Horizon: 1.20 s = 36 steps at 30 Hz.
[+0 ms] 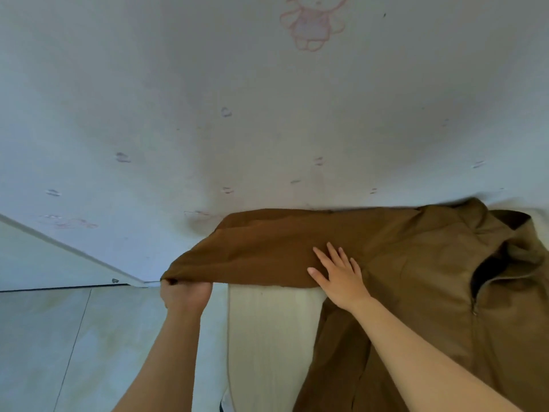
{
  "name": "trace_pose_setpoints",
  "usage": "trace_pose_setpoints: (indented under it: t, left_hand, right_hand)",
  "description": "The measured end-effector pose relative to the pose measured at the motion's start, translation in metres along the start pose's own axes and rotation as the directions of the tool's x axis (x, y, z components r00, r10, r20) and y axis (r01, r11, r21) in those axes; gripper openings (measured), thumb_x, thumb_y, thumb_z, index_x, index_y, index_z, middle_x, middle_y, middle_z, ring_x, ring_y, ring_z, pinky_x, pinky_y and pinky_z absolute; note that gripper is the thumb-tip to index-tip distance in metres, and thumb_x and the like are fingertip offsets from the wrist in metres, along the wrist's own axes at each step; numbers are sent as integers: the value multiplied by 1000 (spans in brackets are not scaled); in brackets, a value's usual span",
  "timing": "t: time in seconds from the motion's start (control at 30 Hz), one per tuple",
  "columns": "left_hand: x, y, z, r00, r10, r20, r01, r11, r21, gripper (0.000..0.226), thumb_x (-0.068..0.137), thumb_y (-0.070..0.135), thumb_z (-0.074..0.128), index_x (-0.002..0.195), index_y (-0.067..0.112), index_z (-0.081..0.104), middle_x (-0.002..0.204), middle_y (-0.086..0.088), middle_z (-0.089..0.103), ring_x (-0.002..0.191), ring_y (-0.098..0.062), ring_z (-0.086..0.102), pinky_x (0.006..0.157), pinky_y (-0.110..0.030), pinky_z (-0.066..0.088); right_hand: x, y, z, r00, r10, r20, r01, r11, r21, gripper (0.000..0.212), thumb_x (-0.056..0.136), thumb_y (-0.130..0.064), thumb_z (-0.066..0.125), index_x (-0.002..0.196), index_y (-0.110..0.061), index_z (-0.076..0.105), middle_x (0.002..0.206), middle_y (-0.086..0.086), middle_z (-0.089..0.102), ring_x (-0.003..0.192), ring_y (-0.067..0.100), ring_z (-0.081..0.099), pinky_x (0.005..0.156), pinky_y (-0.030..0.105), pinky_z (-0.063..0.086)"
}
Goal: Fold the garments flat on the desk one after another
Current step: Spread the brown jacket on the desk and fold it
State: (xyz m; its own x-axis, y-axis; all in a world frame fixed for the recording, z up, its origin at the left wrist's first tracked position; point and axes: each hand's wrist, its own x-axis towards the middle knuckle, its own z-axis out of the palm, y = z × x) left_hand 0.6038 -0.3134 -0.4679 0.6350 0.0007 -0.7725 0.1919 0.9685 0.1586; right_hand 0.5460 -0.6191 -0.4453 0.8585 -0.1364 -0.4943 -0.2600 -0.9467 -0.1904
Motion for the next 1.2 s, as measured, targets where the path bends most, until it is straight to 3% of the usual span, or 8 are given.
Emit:
trace_pose_setpoints:
  t: [0.1, 0.27, 0.4, 0.53, 0.63, 0.73, 1.0, 1.2]
  left_hand:
    - [-8, -3, 18, 994, 33, 105, -26, 997, -73, 25, 72, 25, 58, 96, 21, 54, 114, 1, 59, 102, -24, 62, 87, -37, 50]
    - [-56, -19, 77, 935, 81, 346, -204, 921, 334, 25, 91, 49, 49, 85, 27, 59, 91, 3, 66, 87, -16, 66, 76, -30, 56]
    - [-105, -68, 117, 870, -3, 493, -339, 724, 601, 44, 97, 49, 42, 138, 36, 45, 121, 7, 66, 111, -15, 64, 87, -31, 55]
    - [-167, -144, 136, 678, -203, 706, -680, 189, 708, 33, 97, 21, 52, 130, 29, 49, 108, 13, 63, 112, -16, 60, 96, -30, 47]
    - [-195, -183, 148, 430, -480, 764, -820, 146, 554, 31, 95, 16, 57, 125, 25, 59, 113, 13, 67, 110, -3, 61, 99, -23, 46]
    - [-192, -208, 142, 322, -512, 796, -893, 115, 435, 30, 96, 8, 53, 122, 19, 63, 118, 13, 66, 111, 2, 59, 100, -21, 47]
    - [-134, -303, 49, 461, -576, 675, -851, -502, 152, 48, 99, 15, 44, 145, 24, 36, 152, 1, 34, 139, -19, 34, 115, -27, 24]
    - [-112, -349, -9, 683, -628, 374, -637, -762, -116, 56, 103, 41, 26, 153, 36, 0, 161, 1, -10, 148, -27, 3, 119, -41, 11]
  right_hand:
    - [-14, -1, 3, 1000, 2, 11, -2, 999, 42, 73, 86, -74, 19, 150, -46, -4, 160, -7, -14, 147, 19, -15, 118, 42, -8]
    - [-32, -14, -9, 998, -57, 16, 48, 936, 348, 119, 66, -64, 75, 144, -54, -14, 159, -14, -14, 148, 17, -8, 120, 48, -1]
    - [-48, -42, -43, 968, -157, -195, 244, 767, 593, 127, 59, -49, 87, 146, -52, -6, 158, -20, 0, 147, 9, 7, 118, 41, 22]
    - [-75, -51, -86, 936, -26, -350, 331, 400, 854, 78, 73, -20, 82, 136, -32, 38, 134, -5, 51, 127, 12, 48, 105, 31, 44]
    - [-101, -9, -112, 915, 273, -297, 272, 126, 954, 19, 95, -15, 57, 113, -22, 60, 110, 7, 67, 112, 26, 61, 97, 40, 51]
    - [-136, 45, -142, 891, 369, -266, 381, -285, 880, 23, 102, -21, 43, 118, -20, 59, 117, 6, 67, 109, 23, 65, 96, 45, 50]
    - [-228, 237, -128, 596, 768, -233, 648, -288, 705, 30, 103, -16, 39, 127, -25, 53, 133, 3, 56, 115, 17, 58, 92, 34, 52]
    - [-226, 325, -6, 644, 638, 421, -208, -384, 900, 55, 95, -30, 59, 142, -9, 38, 132, 14, 56, 114, 33, 59, 92, 45, 52]
